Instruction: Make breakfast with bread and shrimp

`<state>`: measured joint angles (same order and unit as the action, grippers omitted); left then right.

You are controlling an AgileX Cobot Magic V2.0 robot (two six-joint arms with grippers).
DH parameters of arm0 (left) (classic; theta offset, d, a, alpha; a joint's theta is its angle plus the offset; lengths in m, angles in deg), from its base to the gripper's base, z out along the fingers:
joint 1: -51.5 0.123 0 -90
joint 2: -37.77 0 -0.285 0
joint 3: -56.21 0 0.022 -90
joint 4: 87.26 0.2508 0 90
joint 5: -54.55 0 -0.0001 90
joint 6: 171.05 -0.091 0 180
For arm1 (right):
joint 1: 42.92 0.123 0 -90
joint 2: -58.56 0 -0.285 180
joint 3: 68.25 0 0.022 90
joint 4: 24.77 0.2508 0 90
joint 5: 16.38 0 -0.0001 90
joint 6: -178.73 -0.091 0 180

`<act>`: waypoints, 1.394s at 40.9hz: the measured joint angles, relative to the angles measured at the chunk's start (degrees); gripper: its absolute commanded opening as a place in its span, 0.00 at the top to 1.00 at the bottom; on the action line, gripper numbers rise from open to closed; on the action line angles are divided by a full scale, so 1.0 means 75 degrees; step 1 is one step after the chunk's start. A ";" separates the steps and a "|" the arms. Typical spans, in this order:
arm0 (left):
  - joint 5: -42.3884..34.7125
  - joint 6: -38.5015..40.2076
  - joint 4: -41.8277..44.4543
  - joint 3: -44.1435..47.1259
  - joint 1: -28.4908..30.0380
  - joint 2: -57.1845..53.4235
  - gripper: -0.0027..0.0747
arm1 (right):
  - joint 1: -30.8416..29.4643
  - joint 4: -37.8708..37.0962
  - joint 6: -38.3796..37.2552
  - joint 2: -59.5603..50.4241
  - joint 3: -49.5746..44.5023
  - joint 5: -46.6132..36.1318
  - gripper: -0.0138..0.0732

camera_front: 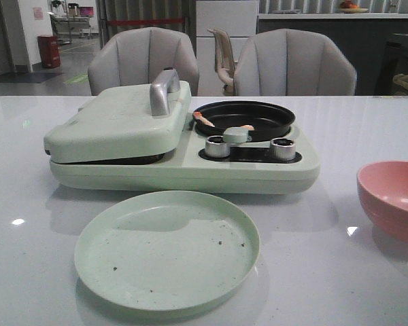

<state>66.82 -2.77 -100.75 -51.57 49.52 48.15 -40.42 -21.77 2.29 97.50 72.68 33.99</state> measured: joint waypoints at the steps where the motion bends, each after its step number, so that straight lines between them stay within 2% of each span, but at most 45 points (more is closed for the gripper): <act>1: 0.0001 0.0000 -0.0017 0.0091 0.0048 -0.0134 0.84 | 0.0000 0.0000 0.0000 0.0000 -0.0003 0.0000 0.80; 5: -0.0228 0.0149 -0.0059 0.0481 0.0153 -0.0378 0.84 | 0.0000 0.0000 0.0000 0.0000 -0.0003 0.0000 0.80; 13: -0.0617 0.1971 0.1527 0.0677 -0.0117 -0.0378 0.84 | 0.0000 0.0000 0.0000 0.0000 -0.0003 0.0018 0.80; 18: -0.0837 0.2302 0.1878 0.0677 -0.0193 -0.0378 0.84 | 0.0000 0.0000 0.0000 0.0000 -0.0003 0.0030 0.80; 43: -0.1010 0.2380 0.1914 0.0677 -0.0193 -0.0378 0.84 | 0.0000 0.0000 0.0000 0.0000 -0.0003 0.0030 0.80; 57: -0.1068 0.1694 0.1926 0.0677 -0.0193 -0.0378 0.84 | 0.0000 0.0000 0.0000 0.0000 -0.0003 0.0030 0.80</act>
<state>58.81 9.93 -86.30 -46.49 48.07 45.31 -40.42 -21.77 2.29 97.50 72.65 34.21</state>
